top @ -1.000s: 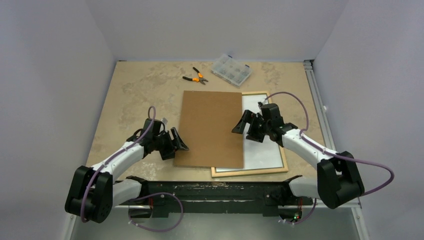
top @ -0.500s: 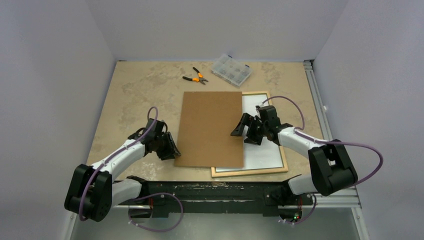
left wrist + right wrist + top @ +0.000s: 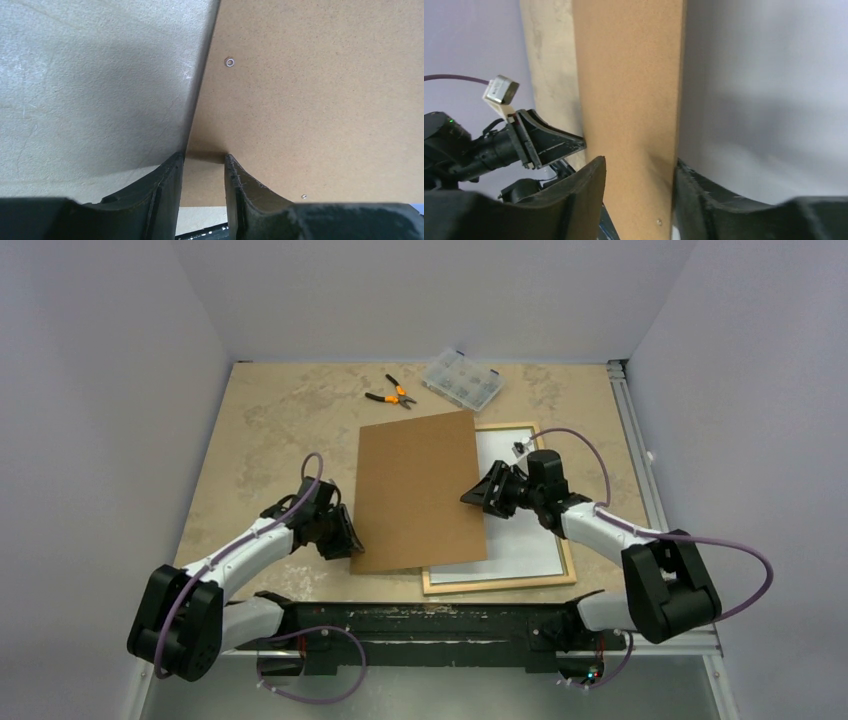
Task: Put the photo into the frame
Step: Pick up the photo frame item at the center of the board.
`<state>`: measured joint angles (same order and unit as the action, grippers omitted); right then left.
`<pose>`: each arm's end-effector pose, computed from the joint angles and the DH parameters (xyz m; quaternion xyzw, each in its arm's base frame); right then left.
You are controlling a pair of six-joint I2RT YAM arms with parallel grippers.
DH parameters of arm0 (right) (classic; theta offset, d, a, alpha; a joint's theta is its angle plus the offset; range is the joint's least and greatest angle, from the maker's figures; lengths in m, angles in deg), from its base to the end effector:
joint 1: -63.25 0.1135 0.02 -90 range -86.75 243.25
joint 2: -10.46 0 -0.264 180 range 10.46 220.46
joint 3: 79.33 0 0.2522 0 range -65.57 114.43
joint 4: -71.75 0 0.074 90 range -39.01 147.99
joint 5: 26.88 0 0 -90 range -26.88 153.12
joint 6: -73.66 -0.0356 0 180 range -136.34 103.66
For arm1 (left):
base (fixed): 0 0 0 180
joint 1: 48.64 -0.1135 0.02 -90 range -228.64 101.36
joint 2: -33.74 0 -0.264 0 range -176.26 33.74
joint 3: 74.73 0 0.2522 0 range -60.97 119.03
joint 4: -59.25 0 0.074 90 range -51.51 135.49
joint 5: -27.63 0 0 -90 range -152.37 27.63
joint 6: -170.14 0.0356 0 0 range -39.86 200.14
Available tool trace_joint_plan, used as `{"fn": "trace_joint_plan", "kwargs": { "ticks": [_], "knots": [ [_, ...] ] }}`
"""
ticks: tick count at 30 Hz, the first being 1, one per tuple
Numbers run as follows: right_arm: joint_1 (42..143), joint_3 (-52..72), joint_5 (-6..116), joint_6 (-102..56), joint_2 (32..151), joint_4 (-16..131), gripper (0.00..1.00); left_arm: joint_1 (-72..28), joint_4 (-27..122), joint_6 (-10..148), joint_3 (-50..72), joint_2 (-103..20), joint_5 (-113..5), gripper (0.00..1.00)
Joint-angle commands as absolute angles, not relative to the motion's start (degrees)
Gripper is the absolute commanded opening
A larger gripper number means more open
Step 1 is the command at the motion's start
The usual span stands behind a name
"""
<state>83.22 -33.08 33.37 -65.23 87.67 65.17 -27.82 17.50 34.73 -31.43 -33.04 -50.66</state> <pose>0.2393 0.1057 0.1773 0.1066 0.8678 0.4315 0.2221 0.1777 -0.0753 0.1568 -0.1855 0.9540 -0.2000 0.1243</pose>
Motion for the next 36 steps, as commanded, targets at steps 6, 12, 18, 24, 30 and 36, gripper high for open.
{"fn": "trace_joint_plan", "kwargs": {
  "ticks": [6, 12, 18, 24, 30, 36],
  "knots": [
    [83.7, -28.3, 27.6, -65.6, 83.1, 66.3, 0.12, -25.5, 15.0, 34.6, -30.1, -29.3, -52.5, 0.37],
    [83.7, -17.4, 30.8, -59.0, 78.0, 49.3, 0.00, -25.3, 14.6, 35.1, -28.3, -19.6, -49.2, 0.47],
    [83.6, 0.3, 43.1, -51.3, 72.4, 26.7, 0.00, -25.0, 13.3, 34.1, -24.5, -11.8, -44.6, 0.69],
    [83.6, 19.3, 54.8, -45.4, 73.6, 8.5, 0.00, -24.8, 11.9, 33.3, -20.5, -12.9, -41.6, 0.72],
    [83.6, 28.8, 61.4, -40.1, 76.4, -2.2, 0.00, -24.0, 11.7, 32.3, -19.4, -13.9, -41.2, 0.72],
    [83.7, 31.6, 62.9, -38.4, 80.1, -7.2, 0.00, -22.7, 11.4, 32.7, -17.7, -15.2, -41.8, 0.74]
  ]
}}
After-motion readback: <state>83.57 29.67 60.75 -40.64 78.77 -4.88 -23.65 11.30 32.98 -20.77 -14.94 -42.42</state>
